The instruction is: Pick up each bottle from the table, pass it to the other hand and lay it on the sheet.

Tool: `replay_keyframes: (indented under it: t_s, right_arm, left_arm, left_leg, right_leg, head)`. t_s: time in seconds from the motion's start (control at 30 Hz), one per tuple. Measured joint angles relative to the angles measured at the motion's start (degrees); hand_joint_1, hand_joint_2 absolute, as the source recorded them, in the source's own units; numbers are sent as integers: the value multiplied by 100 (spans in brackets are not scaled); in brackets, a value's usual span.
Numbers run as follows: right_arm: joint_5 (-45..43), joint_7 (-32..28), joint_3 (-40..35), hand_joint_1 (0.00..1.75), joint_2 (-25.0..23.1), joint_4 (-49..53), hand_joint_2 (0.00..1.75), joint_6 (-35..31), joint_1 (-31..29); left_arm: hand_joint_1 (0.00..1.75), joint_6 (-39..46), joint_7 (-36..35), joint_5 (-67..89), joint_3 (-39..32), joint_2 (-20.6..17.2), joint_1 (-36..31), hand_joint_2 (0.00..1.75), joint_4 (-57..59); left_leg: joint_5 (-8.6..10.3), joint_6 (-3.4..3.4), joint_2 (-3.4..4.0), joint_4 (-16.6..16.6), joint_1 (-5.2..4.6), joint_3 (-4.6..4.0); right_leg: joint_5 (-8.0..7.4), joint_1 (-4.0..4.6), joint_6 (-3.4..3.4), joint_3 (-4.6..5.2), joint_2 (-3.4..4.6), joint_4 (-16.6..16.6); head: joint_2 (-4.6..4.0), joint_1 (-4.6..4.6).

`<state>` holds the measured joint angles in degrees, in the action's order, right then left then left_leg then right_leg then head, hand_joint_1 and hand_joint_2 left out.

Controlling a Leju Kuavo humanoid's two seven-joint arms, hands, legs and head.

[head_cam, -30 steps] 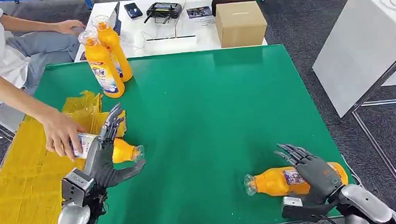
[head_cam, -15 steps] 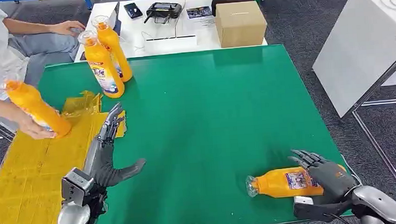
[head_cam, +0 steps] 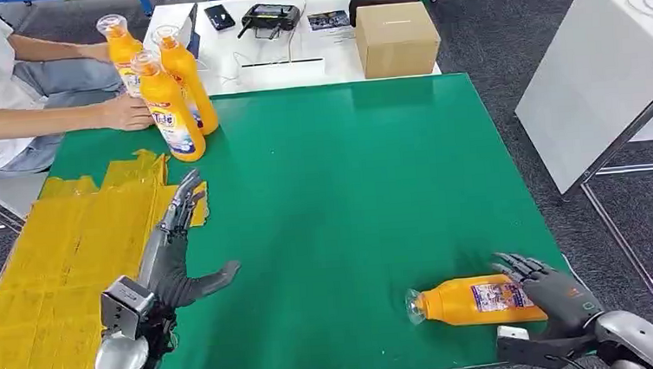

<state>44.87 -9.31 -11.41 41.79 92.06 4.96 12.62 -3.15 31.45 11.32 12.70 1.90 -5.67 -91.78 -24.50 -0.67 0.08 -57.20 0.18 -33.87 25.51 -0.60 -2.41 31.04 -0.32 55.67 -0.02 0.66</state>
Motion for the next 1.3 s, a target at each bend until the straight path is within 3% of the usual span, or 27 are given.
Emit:
replay_keyframes:
  t_s: [0.3,0.33,0.37,0.4,0.43,0.5,0.53,0.57,0.63,0.73,1.1,1.17,1.2,1.23,1.3]
  right_arm:
    - [123,380,232,0,116,212,175,55,201]
    - [207,465,230,9,107,205,175,85,197]
    - [271,524,227,21,94,190,175,90,186]
    - [328,577,218,52,79,162,175,92,161]
    - [398,644,206,101,57,123,175,92,135]
    - [476,745,186,101,33,50,175,96,104]
    - [490,787,166,136,33,17,175,109,86]
    - [512,820,155,154,33,-11,175,127,71]
    - [533,857,127,168,31,-77,175,140,36]
    - [533,905,112,148,20,-138,175,190,-29]
    - [531,962,15,148,20,-328,175,265,-204]
    - [531,962,2,131,20,-345,175,265,-217]
    - [531,962,-4,108,20,-350,175,265,-226]
    - [531,962,-9,136,20,-354,175,265,-235]
    - [531,962,-18,166,20,-361,175,265,-242]
  left_arm:
    - [0,37,-42,0,0,0,1,175,0]
    - [0,37,-48,0,0,0,1,175,0]
    - [0,37,-52,0,0,0,1,175,0]
    - [0,37,-52,2,0,0,1,175,0]
    - [0,35,-55,0,2,0,0,175,0]
    - [0,35,-66,2,4,0,1,175,0]
    - [0,35,-70,2,4,0,0,175,0]
    - [0,35,-72,2,4,0,0,175,0]
    - [0,35,-87,2,4,0,-1,175,0]
    - [0,31,-92,2,9,0,-5,175,0]
    - [0,11,-96,2,83,0,-37,175,33]
    - [0,11,-96,2,94,0,-40,175,48]
    - [0,11,-96,2,94,0,-41,175,48]
    - [0,11,-96,2,94,0,-42,175,48]
    - [0,11,-96,2,94,0,-42,175,50]
  left_leg:
    - [-1,0,1,0,0,0]
    - [0,0,0,0,0,0]
    - [0,-1,0,0,0,0]
    - [0,-1,1,0,0,0]
    - [0,-1,1,0,0,0]
    - [0,-1,0,0,0,0]
    - [0,-1,0,0,0,0]
    - [0,-1,0,0,0,0]
    - [0,0,1,0,0,0]
    - [0,0,2,0,0,2]
    - [-1,-1,2,0,0,14]
    - [-1,-1,2,0,0,16]
    - [-1,-1,2,0,0,17]
    - [-1,-2,2,0,0,19]
    - [-1,-2,2,0,0,21]
  right_leg:
    - [0,0,0,0,0,0]
    - [0,0,0,0,0,0]
    - [0,0,0,0,0,0]
    - [0,0,0,0,0,0]
    - [0,0,0,0,1,0]
    - [0,0,0,0,0,0]
    - [0,0,0,-1,0,0]
    - [0,0,0,-1,0,0]
    - [0,0,0,0,0,0]
    - [0,0,0,1,1,0]
    - [0,0,0,-12,1,-2]
    - [0,0,0,-14,1,-2]
    - [0,0,0,-14,1,-2]
    - [0,0,0,-15,1,-2]
    - [0,0,-1,-18,1,-2]
  head:
    - [0,0]
    - [0,0]
    - [0,2]
    - [0,-2]
    - [0,2]
    - [0,2]
    - [0,0]
    - [0,0]
    - [0,2]
    - [0,0]
    - [0,0]
    - [0,0]
    - [0,0]
    - [0,0]
    - [0,0]
